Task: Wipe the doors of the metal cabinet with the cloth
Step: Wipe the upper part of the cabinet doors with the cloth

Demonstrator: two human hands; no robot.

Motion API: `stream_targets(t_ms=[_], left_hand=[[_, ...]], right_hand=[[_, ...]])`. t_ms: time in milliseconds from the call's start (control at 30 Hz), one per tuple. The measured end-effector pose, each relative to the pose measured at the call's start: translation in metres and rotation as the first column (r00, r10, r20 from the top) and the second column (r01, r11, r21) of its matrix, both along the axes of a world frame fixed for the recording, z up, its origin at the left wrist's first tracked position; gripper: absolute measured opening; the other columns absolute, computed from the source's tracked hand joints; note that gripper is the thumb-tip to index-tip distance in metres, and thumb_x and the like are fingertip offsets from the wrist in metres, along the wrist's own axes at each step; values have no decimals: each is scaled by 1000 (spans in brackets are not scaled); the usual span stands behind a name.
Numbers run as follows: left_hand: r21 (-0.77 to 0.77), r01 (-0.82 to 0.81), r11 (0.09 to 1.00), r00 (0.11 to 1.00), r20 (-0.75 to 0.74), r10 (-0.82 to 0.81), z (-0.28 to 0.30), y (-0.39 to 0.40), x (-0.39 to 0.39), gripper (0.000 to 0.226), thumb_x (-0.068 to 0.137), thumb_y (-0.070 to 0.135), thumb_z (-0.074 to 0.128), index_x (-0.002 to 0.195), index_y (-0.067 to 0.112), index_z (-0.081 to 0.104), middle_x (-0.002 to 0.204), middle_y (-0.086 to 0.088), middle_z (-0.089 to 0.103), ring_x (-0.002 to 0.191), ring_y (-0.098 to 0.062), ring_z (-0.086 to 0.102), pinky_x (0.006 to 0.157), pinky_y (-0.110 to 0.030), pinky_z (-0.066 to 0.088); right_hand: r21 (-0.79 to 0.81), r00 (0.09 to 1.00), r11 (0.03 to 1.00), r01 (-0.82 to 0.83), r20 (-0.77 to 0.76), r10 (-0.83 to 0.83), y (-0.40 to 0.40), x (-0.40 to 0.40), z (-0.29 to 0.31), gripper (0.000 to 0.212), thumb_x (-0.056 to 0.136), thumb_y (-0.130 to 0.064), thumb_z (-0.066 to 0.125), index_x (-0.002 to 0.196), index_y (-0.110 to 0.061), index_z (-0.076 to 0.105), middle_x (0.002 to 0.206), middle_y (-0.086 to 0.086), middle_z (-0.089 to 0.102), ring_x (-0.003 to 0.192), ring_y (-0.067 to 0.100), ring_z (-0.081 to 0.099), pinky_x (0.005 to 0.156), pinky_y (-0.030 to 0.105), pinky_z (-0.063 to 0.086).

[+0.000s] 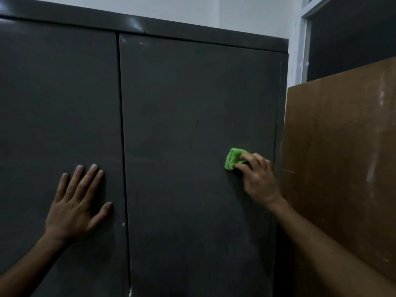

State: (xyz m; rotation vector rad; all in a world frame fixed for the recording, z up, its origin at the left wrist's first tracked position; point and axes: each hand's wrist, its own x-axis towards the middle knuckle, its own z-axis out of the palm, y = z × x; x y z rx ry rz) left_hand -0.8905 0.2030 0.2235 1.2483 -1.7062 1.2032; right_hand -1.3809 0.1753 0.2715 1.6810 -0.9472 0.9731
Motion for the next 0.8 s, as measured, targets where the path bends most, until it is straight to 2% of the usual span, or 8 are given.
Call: stream_targets(t_ms=[67, 167, 233, 333, 400, 533, 600, 800], left_hand=[[-1, 2, 1000, 1000, 5, -2, 0, 0, -1, 82, 98, 64, 26, 158, 9, 25, 164, -17, 25, 153, -38, 20, 125, -55, 11], [-31, 10, 999, 1000, 8, -10, 0, 1, -2, 82, 95, 59, 35, 155, 3, 30, 164, -16, 24, 153, -37, 19, 124, -56, 12], [-59, 16, 998, 1000, 9, -16, 0, 3, -4, 83, 90, 54, 42, 153, 0, 33, 164, -15, 24, 153, -35, 18, 124, -55, 13], [-66, 13, 998, 1000, 19, -12, 1, 3, -4, 84, 89, 54, 43, 153, 0, 33, 164, -16, 25, 154, -34, 16, 125, -54, 12], [-49, 17, 999, 1000, 11, -16, 1, 2, -3, 83, 91, 56, 39, 154, 2, 32, 164, -16, 24, 154, -34, 15, 125, -54, 11], [-52, 15, 999, 1000, 10, -15, 0, 0, -4, 82, 96, 60, 32, 154, 1, 32, 162, -19, 28, 153, -36, 18, 125, -54, 10], [-68, 16, 998, 1000, 13, -16, 1, 0, -4, 83, 92, 56, 39, 153, 0, 33, 161, -20, 30, 153, -35, 18, 125, -54, 11], [-89, 1, 996, 999, 42, 3, 2, 2, -2, 83, 94, 57, 38, 153, -1, 33, 162, -20, 29, 154, -34, 16, 125, -53, 11]], right_hand=[[20, 959, 1000, -13, 284, 6, -1, -10, 24, 43, 74, 3, 58, 113, -15, 59, 130, 14, 50, 118, 36, 45, 96, 42, 40], [-39, 711, 987, -154, 690, 138, -3, 13, 63, 41, 73, 10, 58, 107, -13, 62, 136, 16, 42, 121, 32, 46, 99, 18, 35], [-67, 744, 981, -183, 642, 183, -2, 34, 54, 37, 75, 5, 57, 106, -14, 63, 136, 16, 41, 123, 30, 45, 104, 7, 27], [75, 944, 982, -174, 297, 144, 5, 37, -10, 37, 72, 4, 66, 106, -13, 65, 134, 16, 42, 125, 34, 43, 108, 36, 39], [155, 971, 983, -94, 234, 56, 11, 18, -37, 43, 65, 9, 73, 103, -10, 66, 133, 18, 45, 122, 38, 44, 99, 49, 45], [78, 685, 993, -85, 728, 2, 10, 2, 10, 38, 70, 14, 59, 101, -7, 63, 134, 18, 45, 120, 42, 43, 100, 31, 33], [20, 591, 997, -74, 806, 27, 8, 21, 38, 36, 75, 10, 55, 106, -8, 62, 135, 19, 45, 121, 41, 43, 95, 17, 21], [189, 957, 978, -84, 289, 26, 22, 37, -54, 44, 66, 11, 69, 106, -8, 69, 131, 20, 51, 117, 39, 46, 97, 46, 47]])
